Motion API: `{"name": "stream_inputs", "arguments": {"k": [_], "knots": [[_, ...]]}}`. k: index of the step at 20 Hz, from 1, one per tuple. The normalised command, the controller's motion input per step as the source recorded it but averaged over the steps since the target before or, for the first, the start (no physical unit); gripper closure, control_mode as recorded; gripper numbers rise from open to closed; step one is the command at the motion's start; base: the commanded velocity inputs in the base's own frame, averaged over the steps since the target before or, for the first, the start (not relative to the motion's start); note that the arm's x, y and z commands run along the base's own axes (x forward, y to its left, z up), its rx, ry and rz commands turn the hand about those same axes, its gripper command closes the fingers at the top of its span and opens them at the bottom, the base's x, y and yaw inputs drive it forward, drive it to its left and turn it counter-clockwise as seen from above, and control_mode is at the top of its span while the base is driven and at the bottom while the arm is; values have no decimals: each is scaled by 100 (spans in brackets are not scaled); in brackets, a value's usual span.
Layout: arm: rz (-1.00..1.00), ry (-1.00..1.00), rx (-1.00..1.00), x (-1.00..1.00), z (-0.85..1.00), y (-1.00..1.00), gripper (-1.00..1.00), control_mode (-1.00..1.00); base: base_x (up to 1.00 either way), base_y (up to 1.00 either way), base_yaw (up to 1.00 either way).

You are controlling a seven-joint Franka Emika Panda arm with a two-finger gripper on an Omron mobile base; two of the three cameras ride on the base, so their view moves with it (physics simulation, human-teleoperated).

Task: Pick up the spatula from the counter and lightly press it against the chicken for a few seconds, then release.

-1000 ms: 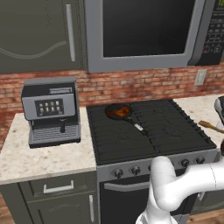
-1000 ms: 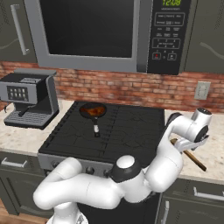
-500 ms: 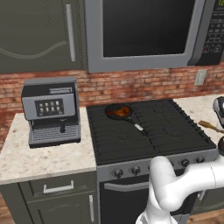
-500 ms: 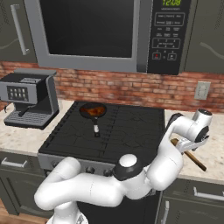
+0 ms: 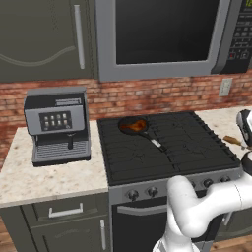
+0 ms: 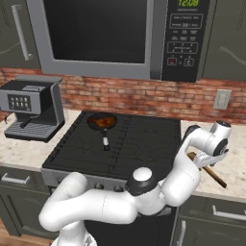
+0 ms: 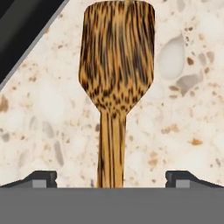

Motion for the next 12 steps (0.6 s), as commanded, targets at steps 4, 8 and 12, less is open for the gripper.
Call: {"name": "stream_inputs", "arguments": {"k": [4,8,12], "knots": [[1,3,0,11,-14,-8,-100,-100,0,0,0],[2,2,0,12,-13,-13,-100,-100,0,0,0],[2,2,0,12,-15,-9,100,-100,0,0,0]]}}
